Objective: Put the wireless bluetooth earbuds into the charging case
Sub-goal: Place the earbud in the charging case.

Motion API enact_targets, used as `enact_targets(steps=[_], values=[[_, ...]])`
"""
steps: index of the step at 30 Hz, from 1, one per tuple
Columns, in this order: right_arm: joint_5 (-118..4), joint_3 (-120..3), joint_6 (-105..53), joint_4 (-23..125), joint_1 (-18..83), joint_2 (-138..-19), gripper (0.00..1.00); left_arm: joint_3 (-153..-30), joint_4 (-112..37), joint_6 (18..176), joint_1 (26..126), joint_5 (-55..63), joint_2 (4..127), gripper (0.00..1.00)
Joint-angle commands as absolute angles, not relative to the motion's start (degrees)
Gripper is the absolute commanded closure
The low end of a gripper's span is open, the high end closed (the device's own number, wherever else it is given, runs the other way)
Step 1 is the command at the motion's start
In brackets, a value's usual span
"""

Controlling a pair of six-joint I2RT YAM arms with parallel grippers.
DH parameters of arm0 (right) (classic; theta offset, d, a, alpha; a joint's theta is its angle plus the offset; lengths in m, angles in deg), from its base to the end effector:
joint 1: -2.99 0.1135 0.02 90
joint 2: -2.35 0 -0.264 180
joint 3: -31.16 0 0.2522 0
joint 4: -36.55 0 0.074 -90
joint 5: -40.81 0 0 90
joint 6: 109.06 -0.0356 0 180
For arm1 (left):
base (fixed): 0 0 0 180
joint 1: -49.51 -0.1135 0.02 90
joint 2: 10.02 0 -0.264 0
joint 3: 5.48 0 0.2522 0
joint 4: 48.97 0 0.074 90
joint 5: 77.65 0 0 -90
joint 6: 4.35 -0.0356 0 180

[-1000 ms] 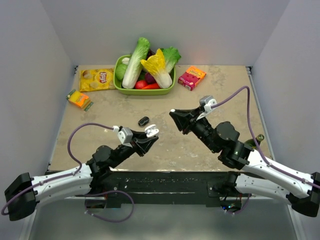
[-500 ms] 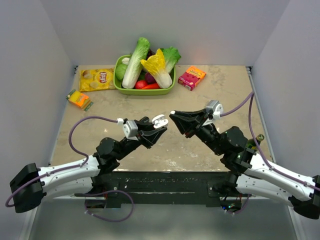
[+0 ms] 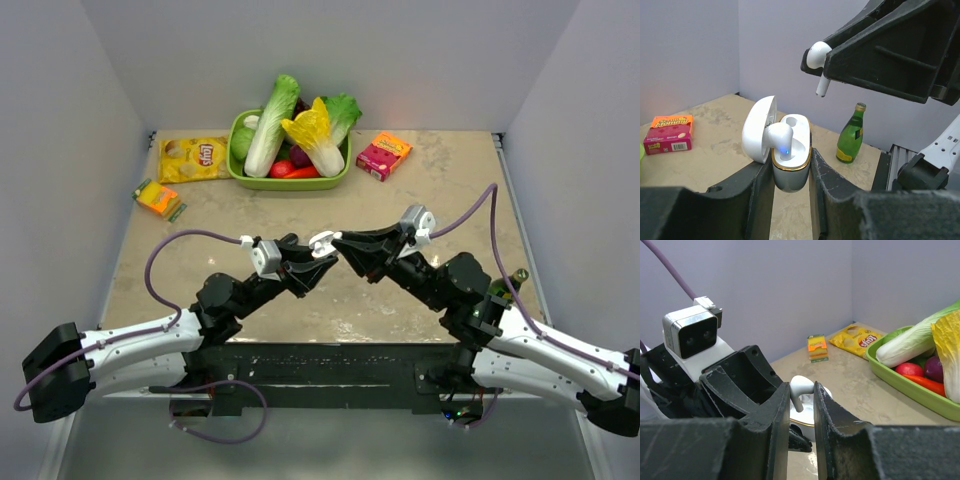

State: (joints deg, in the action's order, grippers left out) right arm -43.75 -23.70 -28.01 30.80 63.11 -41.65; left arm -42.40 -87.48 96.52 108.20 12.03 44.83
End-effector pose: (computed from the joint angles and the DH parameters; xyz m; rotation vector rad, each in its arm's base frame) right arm 0.0939 0.1567 0.3757 -0.5024 1.2475 0.9685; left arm 0.1093 -0.1800 0.2902 0.5240 1.1692 -1.0580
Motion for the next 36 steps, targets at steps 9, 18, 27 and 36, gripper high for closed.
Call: enact_targets(steps=[9, 18, 27, 36], values=[[-41.37, -24.52, -26.35, 32.29, 63.46, -42.91, 1.00, -45.08, -91.46, 95.49, 108.48, 10.59, 43.50, 1.00], [-39.69, -24.43, -25.91, 32.64, 63.46, -43.08, 1.00, -44.82, -91.72, 95.75, 108.48, 10.15, 43.41, 1.00], [-40.31, -24.61, -25.91, 33.17, 63.46, -44.23, 1.00, -44.73, -92.16, 95.58, 108.57, 10.06, 43.33, 1.00], [-40.83, -24.61, -25.74, 34.66, 63.46, -44.41, 1.00, -44.73, -92.16, 95.32, 108.48, 10.15, 42.80, 1.00]])
